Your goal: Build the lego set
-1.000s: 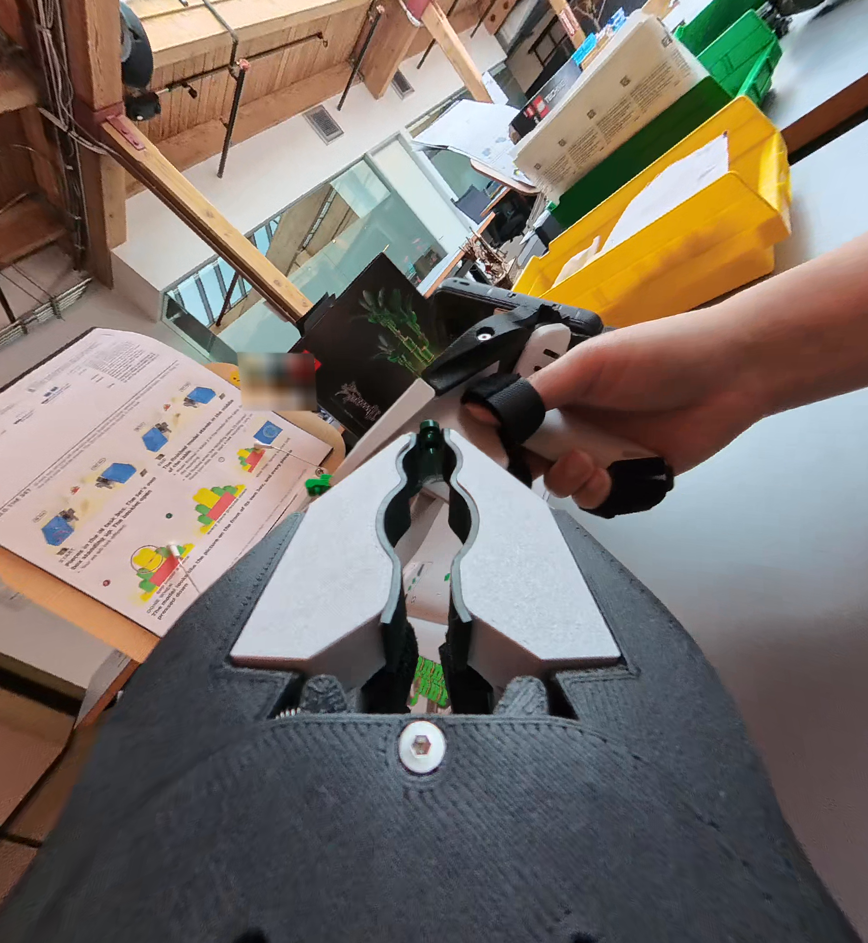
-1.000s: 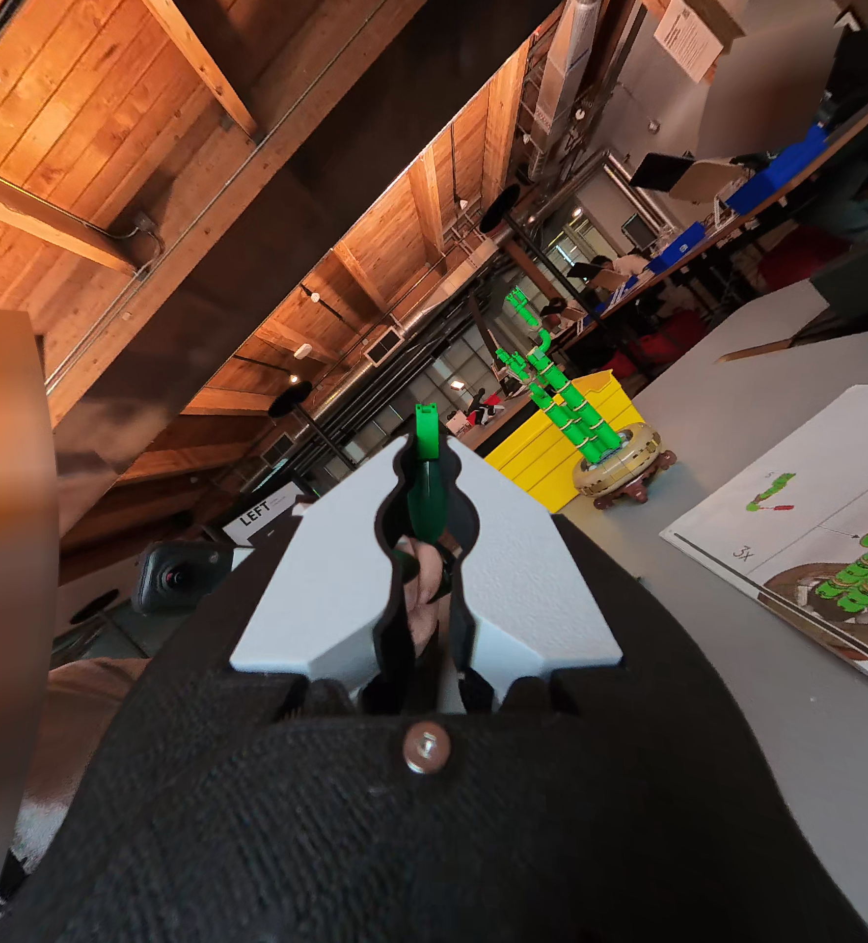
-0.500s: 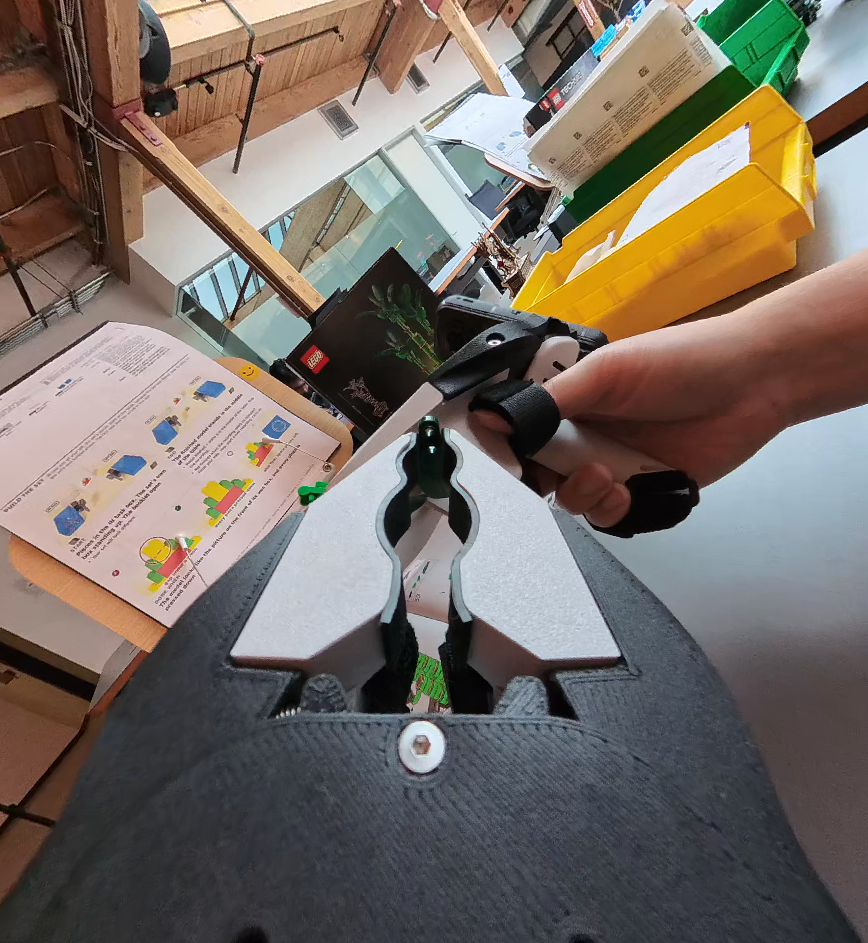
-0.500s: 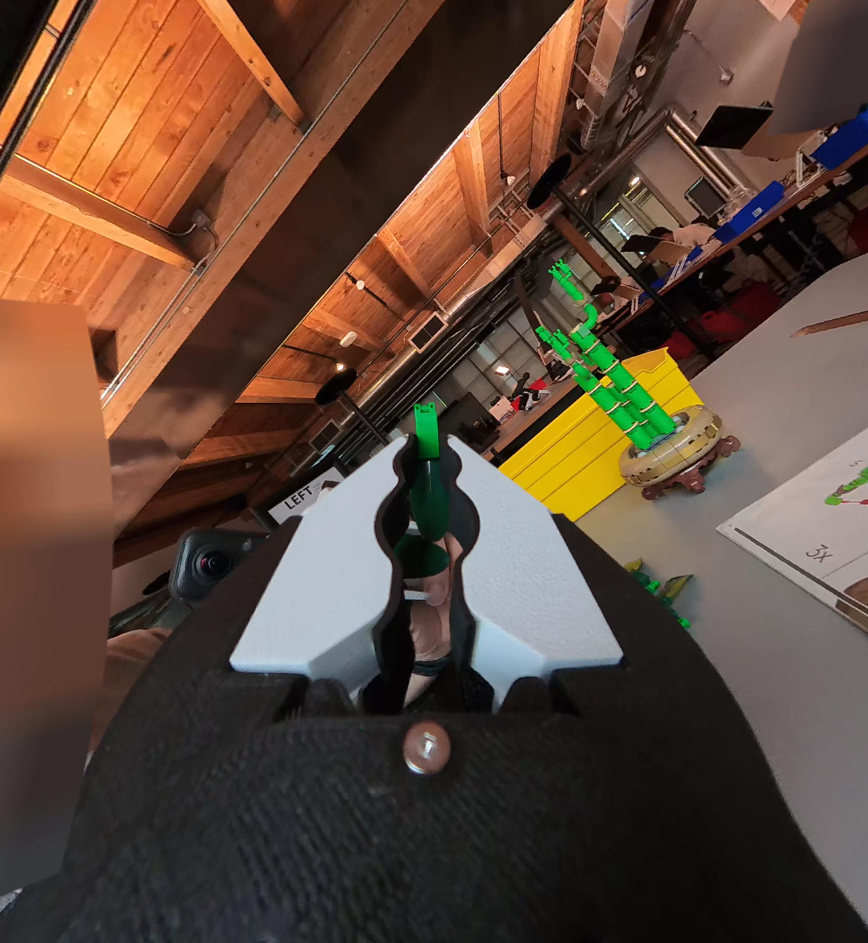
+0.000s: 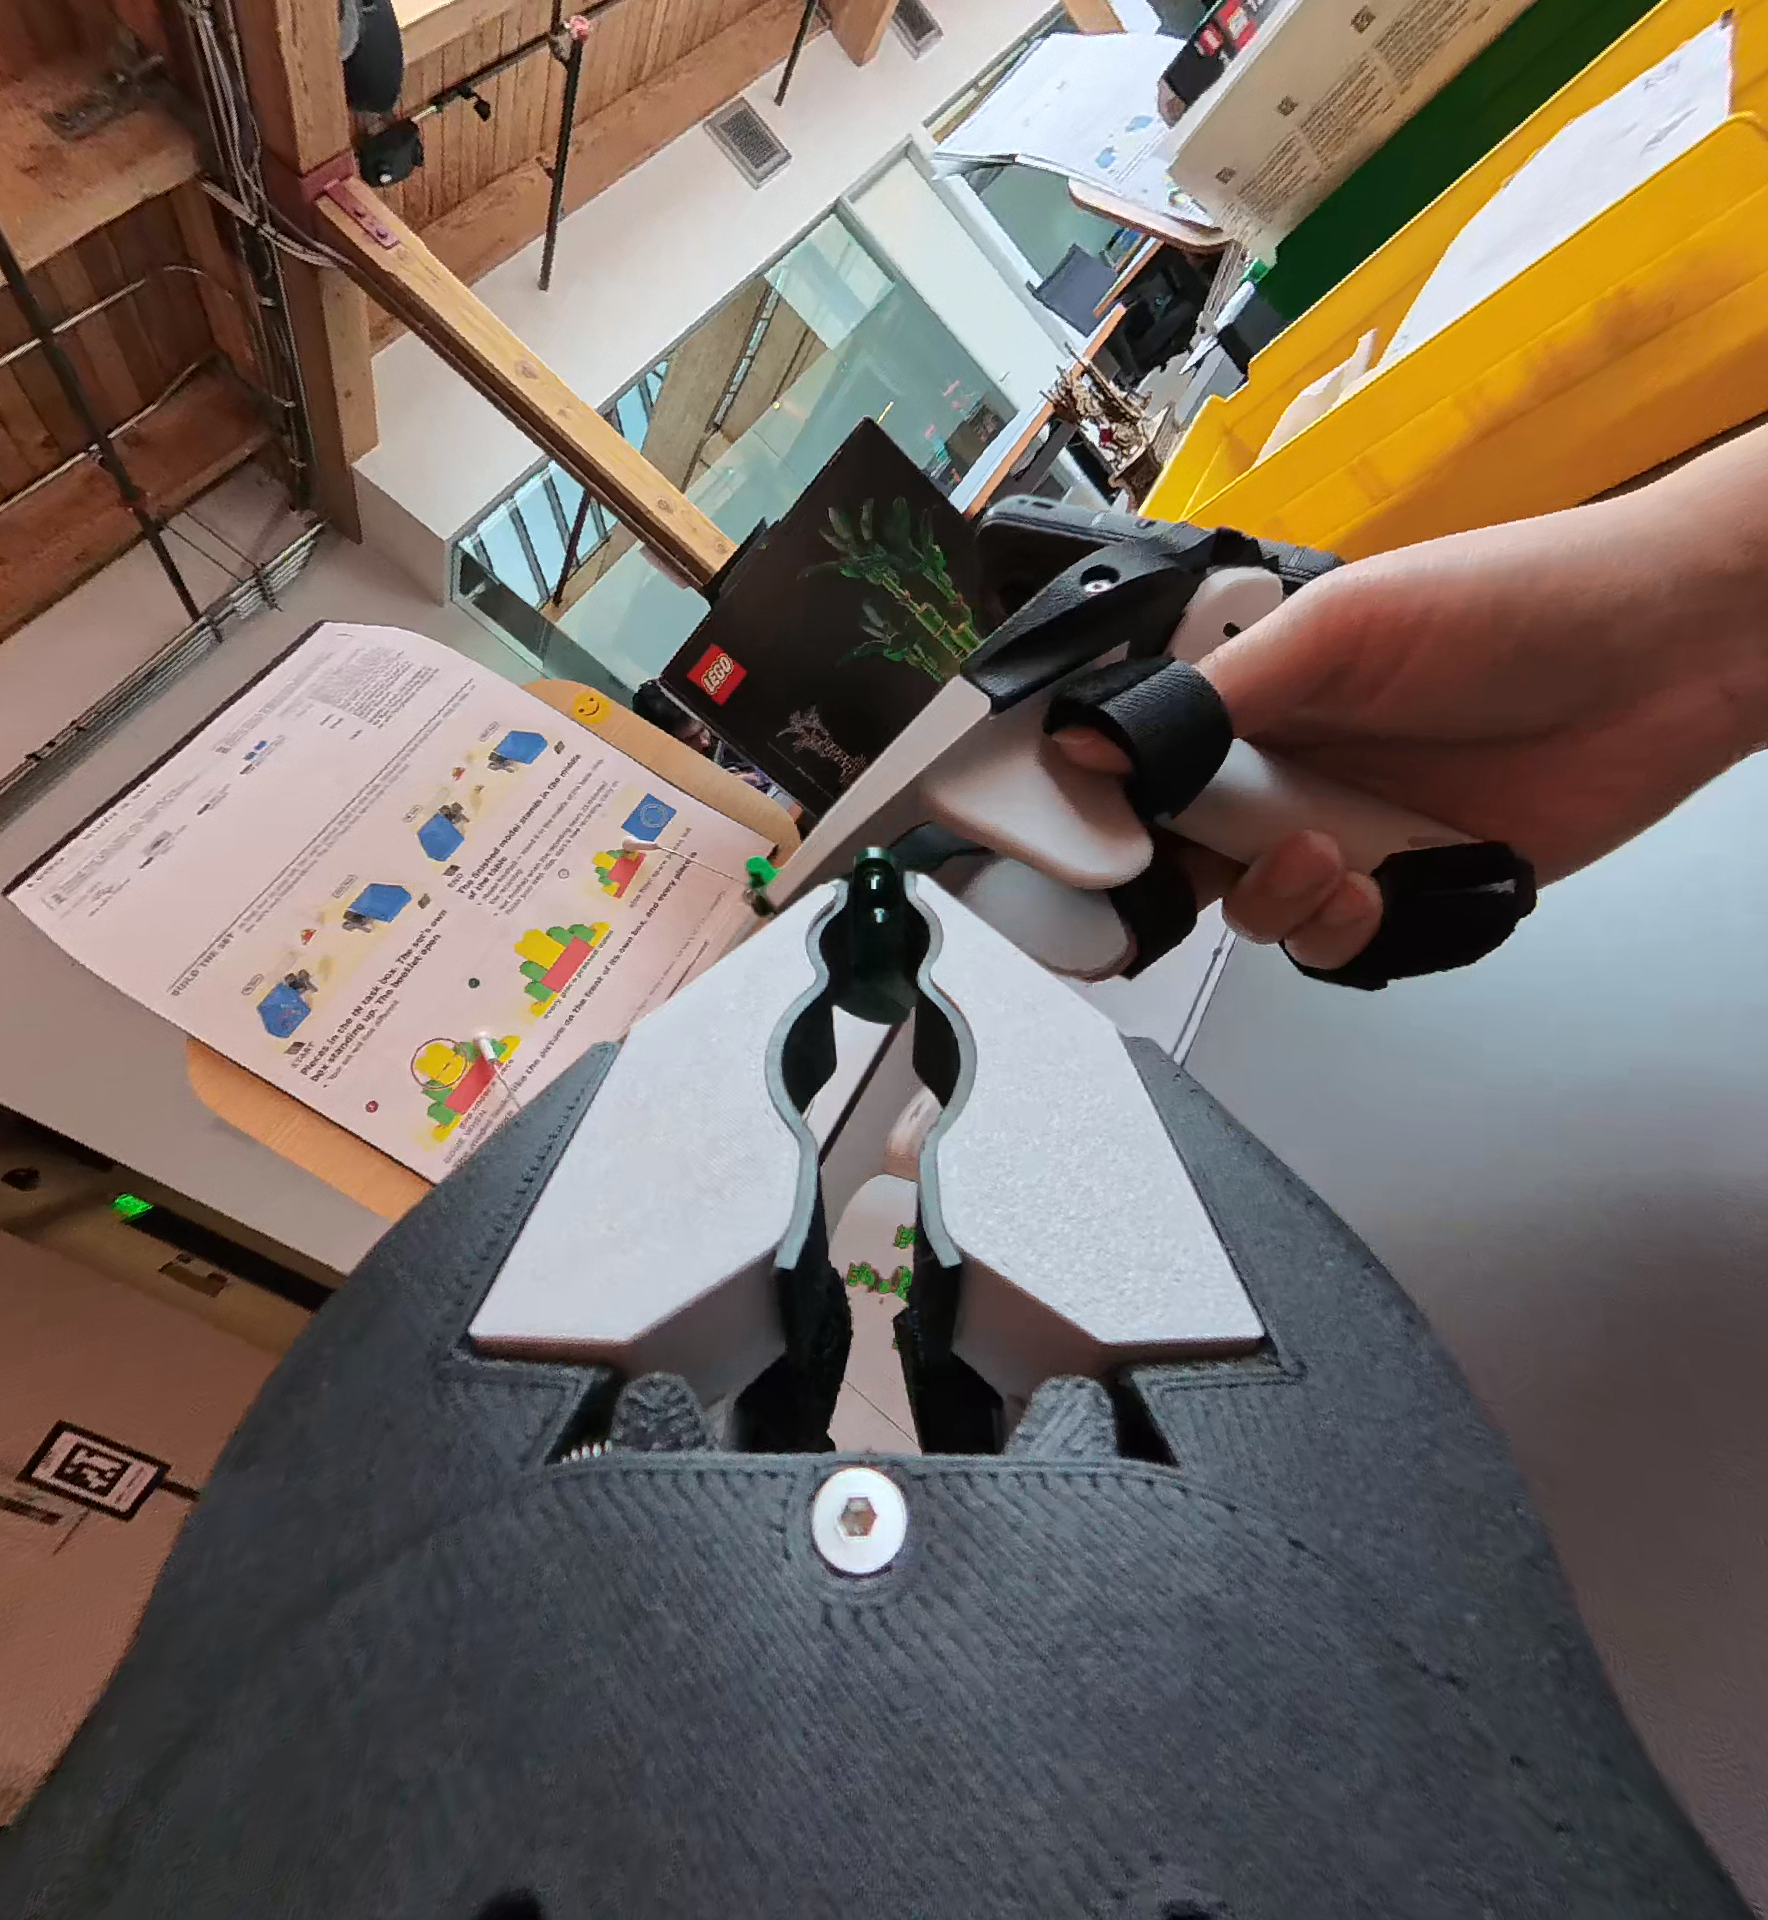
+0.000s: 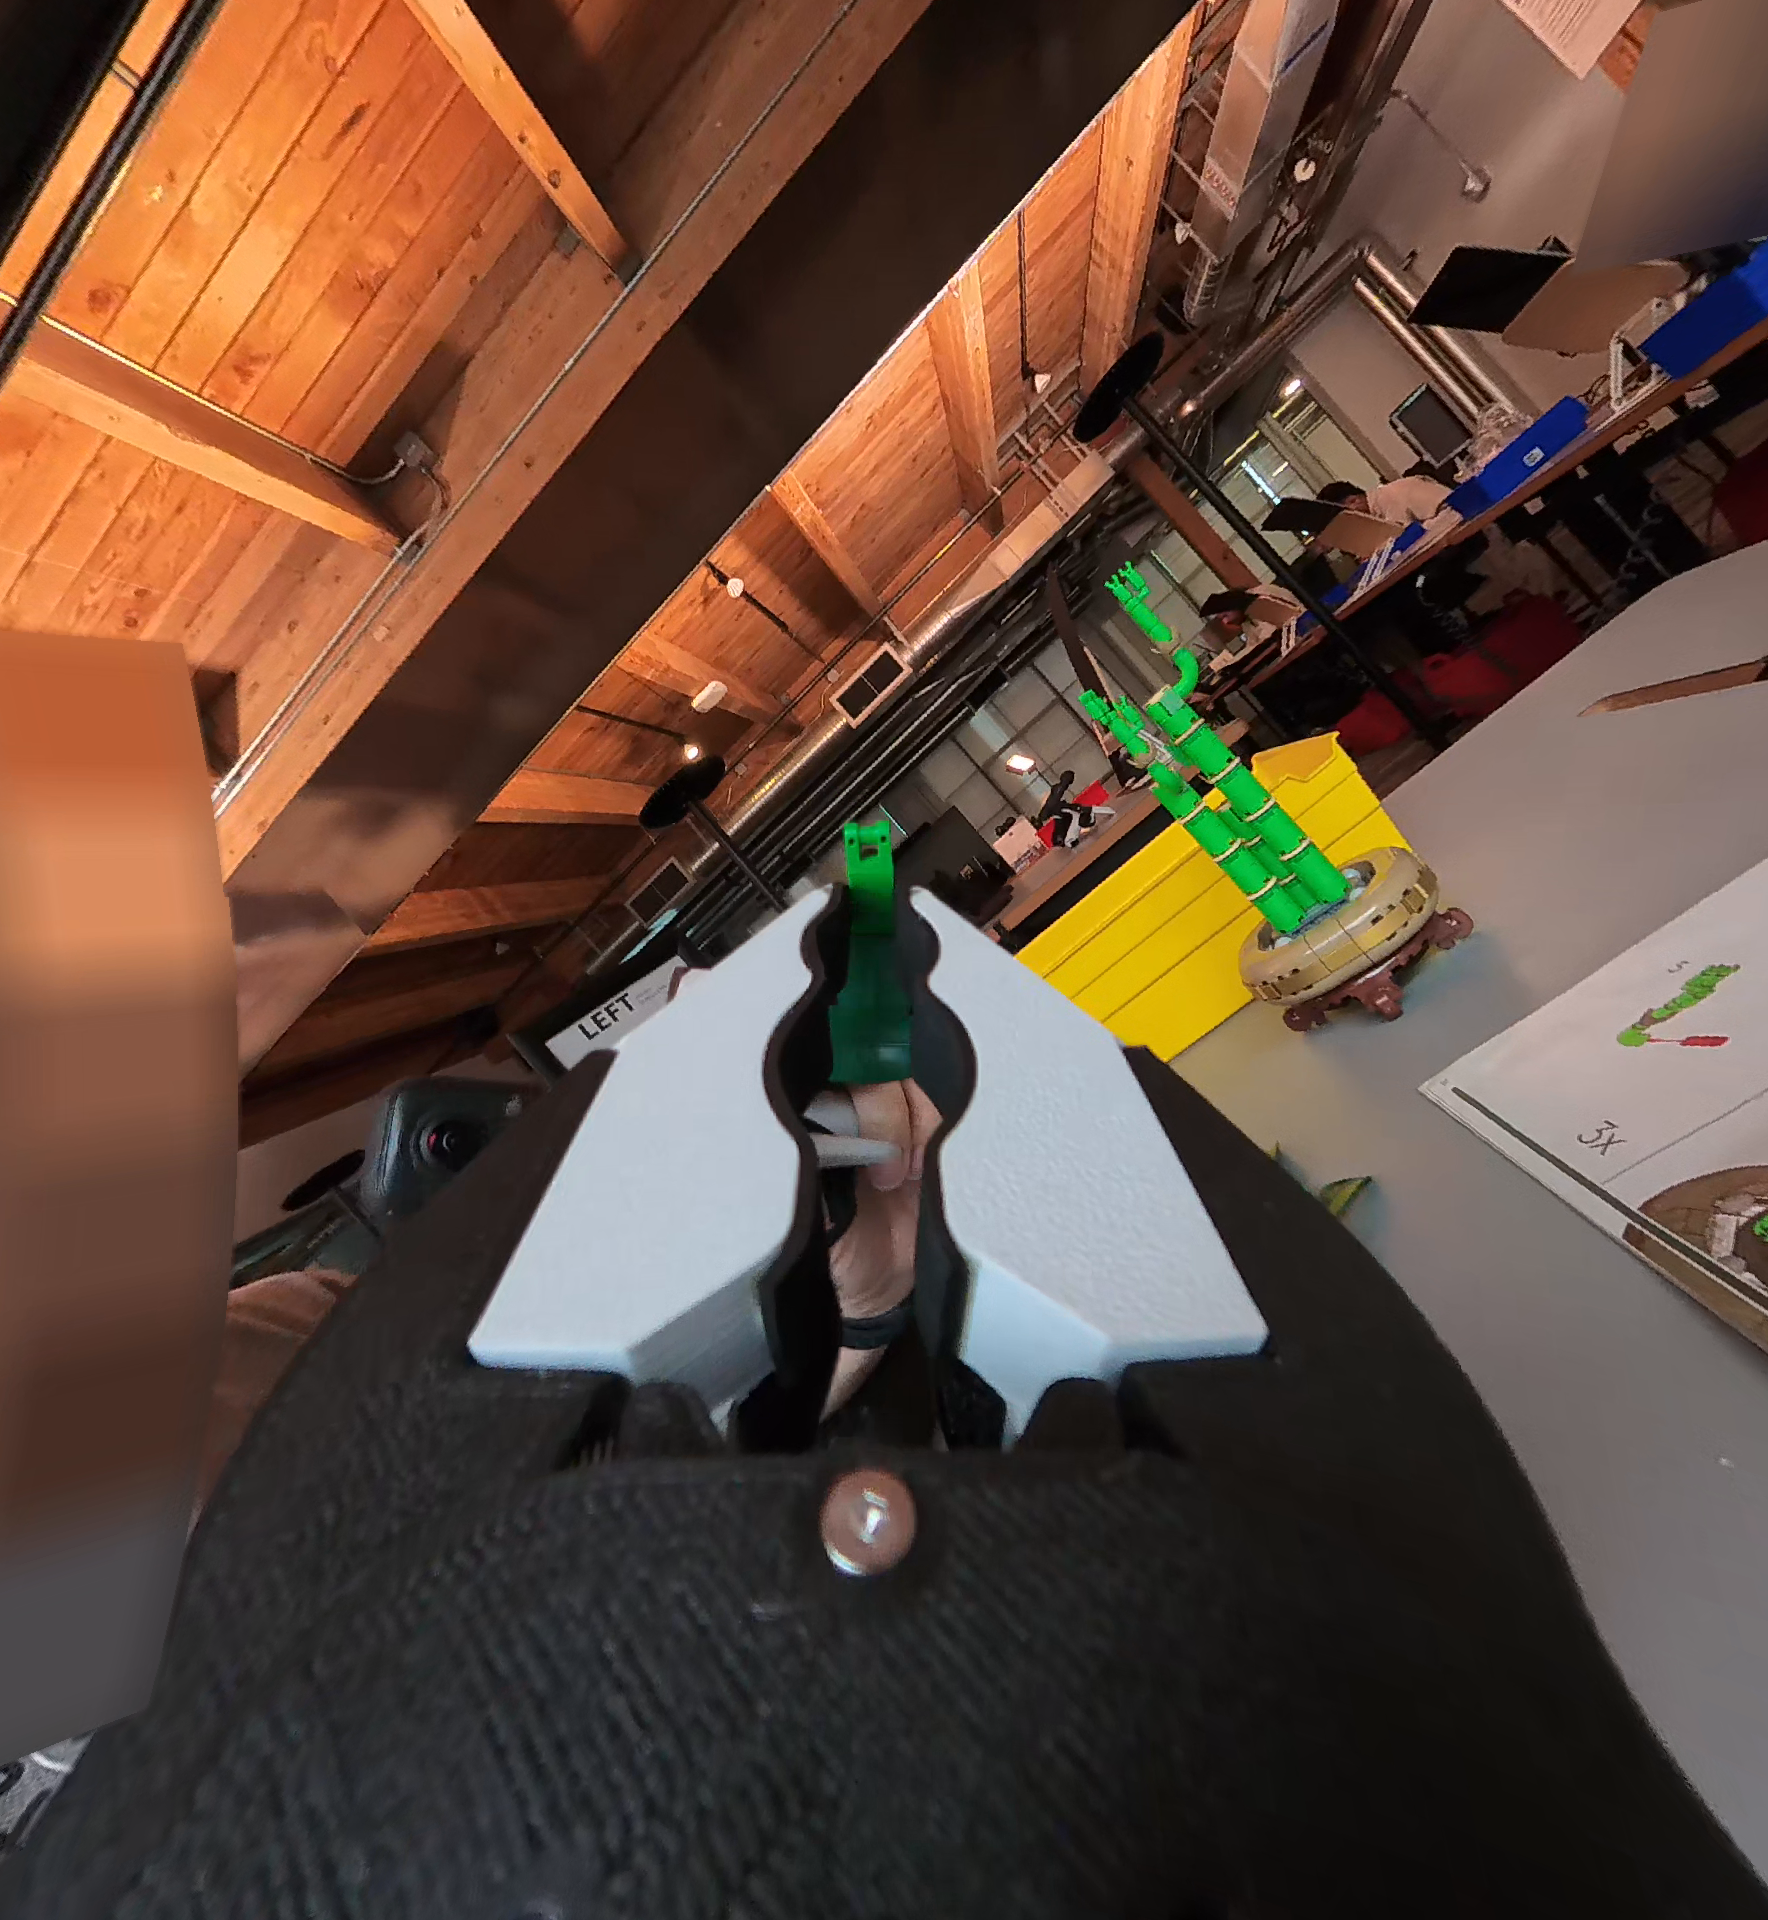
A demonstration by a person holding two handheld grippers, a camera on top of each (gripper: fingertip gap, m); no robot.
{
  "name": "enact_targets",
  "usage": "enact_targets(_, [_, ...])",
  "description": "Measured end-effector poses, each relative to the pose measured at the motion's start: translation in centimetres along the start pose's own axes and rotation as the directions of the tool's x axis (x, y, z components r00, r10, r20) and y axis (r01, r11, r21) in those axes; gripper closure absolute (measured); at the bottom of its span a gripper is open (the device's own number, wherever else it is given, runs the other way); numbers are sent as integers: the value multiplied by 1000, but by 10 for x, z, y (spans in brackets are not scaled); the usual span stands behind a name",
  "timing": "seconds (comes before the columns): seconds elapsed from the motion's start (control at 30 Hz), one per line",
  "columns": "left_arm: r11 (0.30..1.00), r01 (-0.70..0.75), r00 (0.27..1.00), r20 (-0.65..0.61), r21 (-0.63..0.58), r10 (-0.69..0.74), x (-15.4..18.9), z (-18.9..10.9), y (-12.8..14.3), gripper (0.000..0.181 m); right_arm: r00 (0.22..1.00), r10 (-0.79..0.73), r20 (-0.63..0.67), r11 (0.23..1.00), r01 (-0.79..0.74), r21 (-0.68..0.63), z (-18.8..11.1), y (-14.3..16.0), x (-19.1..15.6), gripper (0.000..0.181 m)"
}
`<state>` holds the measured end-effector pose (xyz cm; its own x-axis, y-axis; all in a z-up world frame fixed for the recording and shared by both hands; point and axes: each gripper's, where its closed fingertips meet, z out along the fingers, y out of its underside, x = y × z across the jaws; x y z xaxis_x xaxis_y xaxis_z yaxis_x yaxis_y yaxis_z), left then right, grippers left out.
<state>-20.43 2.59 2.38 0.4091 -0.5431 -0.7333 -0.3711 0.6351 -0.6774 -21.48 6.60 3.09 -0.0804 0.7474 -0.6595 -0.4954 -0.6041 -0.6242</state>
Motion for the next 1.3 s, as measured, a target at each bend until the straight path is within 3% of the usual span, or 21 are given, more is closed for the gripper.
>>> enact_targets(0.47, [1000, 2, 999, 32, -8, -2, -8, -2, 3, 176, 1000, -16, -22, 999, 16, -41, 1, 6, 3, 176])
enact_targets(0.7, [995, 70, 997, 15, 76, -71, -12, -8, -8, 176, 998, 58, 25, 998, -58, -7, 3, 4, -4, 175])
enact_targets(0.93, [953, 185, 982, -70, 239, -173, -19, -21, -27, 176, 983, 154, 100, 988, -156, 7, 7, 5, -15, 176])
enact_targets(1.3, [935, 17, 999, -53, 353, 2, -12, -28, -36, 177, 992, 101, 79, 995, -101, 0, 6, 3, -18, 176])
